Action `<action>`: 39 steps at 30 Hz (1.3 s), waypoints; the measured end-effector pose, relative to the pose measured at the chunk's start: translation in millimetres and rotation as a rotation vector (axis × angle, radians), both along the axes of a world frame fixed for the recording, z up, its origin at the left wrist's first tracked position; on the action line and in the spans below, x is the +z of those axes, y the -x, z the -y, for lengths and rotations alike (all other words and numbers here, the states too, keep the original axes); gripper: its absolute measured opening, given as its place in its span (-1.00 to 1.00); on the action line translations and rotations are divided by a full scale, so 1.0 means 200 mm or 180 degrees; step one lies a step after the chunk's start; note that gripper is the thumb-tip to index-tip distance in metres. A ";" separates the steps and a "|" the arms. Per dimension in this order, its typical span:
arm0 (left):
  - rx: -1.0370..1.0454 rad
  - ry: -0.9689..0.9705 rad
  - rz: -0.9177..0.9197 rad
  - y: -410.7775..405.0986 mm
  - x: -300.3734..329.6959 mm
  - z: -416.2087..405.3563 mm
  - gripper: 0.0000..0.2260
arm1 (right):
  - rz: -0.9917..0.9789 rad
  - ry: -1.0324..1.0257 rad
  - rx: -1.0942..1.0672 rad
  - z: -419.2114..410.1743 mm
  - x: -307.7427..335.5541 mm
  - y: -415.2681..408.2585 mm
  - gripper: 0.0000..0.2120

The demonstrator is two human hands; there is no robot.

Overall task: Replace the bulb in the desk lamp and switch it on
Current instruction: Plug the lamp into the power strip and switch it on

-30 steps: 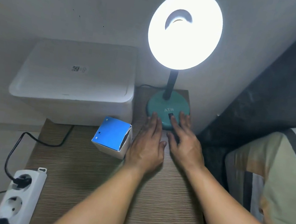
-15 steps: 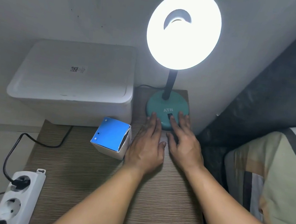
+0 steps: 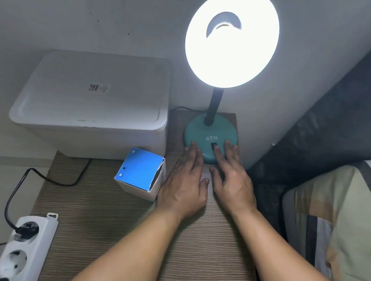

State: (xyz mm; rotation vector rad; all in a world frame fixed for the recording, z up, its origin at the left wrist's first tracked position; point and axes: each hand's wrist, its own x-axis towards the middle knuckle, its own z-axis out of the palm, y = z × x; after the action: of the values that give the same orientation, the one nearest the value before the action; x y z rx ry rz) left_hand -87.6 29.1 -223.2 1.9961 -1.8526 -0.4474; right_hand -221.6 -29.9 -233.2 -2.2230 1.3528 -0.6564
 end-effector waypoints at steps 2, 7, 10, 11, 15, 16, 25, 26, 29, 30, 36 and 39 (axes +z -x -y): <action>-0.0006 0.0006 0.0018 0.00 0.00 0.00 -0.34 | 0.0017 -0.0004 0.0005 0.00 0.00 0.00 -0.43; -0.0037 0.0014 0.0012 0.00 0.00 0.00 -0.34 | 0.0010 -0.0015 0.0002 0.01 -0.01 0.00 -0.43; -0.0034 0.0031 0.0038 0.00 -0.01 0.00 -0.34 | 0.0011 -0.0012 0.0014 0.01 -0.01 0.00 -0.44; -0.0028 0.0029 0.0036 0.00 -0.01 0.00 -0.34 | 0.0017 -0.0013 0.0021 0.01 -0.01 0.00 -0.44; -0.0027 0.0041 0.0021 0.00 -0.01 0.00 -0.35 | 0.0051 -0.0016 0.0014 0.01 -0.01 0.00 -0.45; -0.0030 0.0046 0.0023 -0.01 -0.01 0.00 -0.35 | 0.0054 -0.0011 0.0022 0.01 -0.01 0.00 -0.45; -0.0029 0.0046 0.0006 -0.01 -0.02 0.00 -0.35 | -0.0023 0.0100 0.0024 0.02 0.01 0.01 -0.46; -0.0026 0.0048 0.0001 -0.01 -0.02 0.00 -0.35 | -0.0046 0.0134 0.0014 0.02 0.01 0.01 -0.46; -0.0035 0.0053 0.0009 -0.01 -0.02 0.01 -0.35 | -0.0120 0.0195 -0.0015 0.02 0.02 0.00 -0.46; -0.0030 0.0061 0.0002 -0.01 -0.02 0.00 -0.35 | -0.0157 0.0204 -0.0031 0.02 0.03 0.00 -0.46; -0.0020 0.0048 -0.0019 -0.01 -0.02 0.01 -0.35 | -0.0332 0.0140 -0.0164 0.03 0.07 -0.03 -0.42; -0.0008 0.0031 -0.0011 -0.01 -0.03 0.00 -0.35 | -0.0364 0.0017 -0.0134 0.03 0.09 -0.02 -0.40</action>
State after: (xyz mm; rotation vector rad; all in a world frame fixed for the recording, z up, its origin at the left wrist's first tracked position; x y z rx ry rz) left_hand -85.7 28.2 -228.9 1.9856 -1.8521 -0.4414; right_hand -217.5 -36.2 -214.8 -2.2724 1.4585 -0.5555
